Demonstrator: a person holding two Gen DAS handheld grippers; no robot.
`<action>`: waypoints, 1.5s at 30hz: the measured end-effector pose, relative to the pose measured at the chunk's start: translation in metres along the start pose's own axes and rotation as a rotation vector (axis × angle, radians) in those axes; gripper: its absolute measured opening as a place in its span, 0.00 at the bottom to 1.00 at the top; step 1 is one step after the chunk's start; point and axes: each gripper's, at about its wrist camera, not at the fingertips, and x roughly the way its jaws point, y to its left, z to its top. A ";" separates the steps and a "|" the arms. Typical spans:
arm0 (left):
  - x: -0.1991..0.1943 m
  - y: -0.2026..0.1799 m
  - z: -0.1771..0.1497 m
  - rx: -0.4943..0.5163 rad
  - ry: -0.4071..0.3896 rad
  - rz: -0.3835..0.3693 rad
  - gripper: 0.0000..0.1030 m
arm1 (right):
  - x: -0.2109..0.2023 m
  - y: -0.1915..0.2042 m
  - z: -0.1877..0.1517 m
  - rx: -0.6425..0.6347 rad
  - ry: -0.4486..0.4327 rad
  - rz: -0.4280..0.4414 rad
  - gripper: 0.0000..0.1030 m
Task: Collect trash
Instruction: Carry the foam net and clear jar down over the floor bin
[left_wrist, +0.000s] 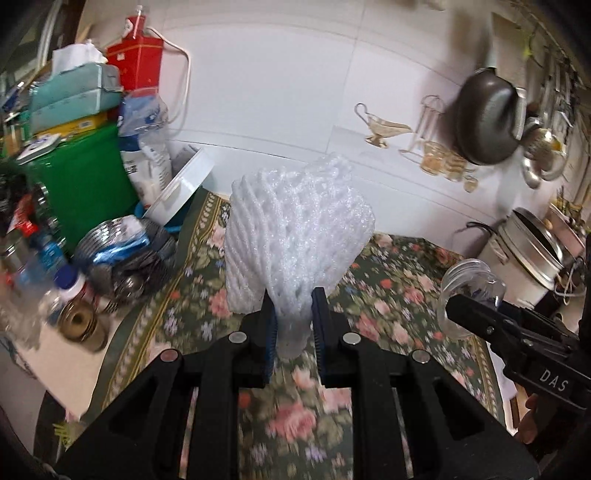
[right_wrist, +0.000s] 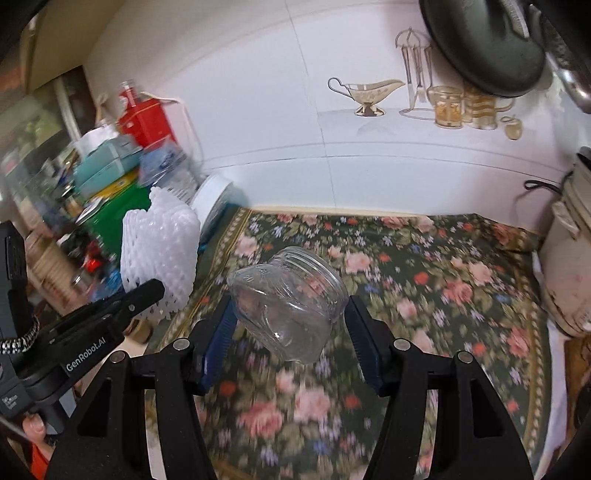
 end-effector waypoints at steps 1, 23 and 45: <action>-0.009 -0.004 -0.004 0.006 0.000 0.002 0.16 | -0.011 0.000 -0.008 -0.003 -0.005 0.000 0.55; -0.148 0.046 -0.185 0.233 0.178 -0.128 0.17 | -0.120 0.086 -0.212 0.240 0.013 -0.173 0.55; 0.017 0.047 -0.451 0.206 0.665 -0.095 0.17 | -0.037 0.017 -0.416 0.407 0.257 -0.228 0.55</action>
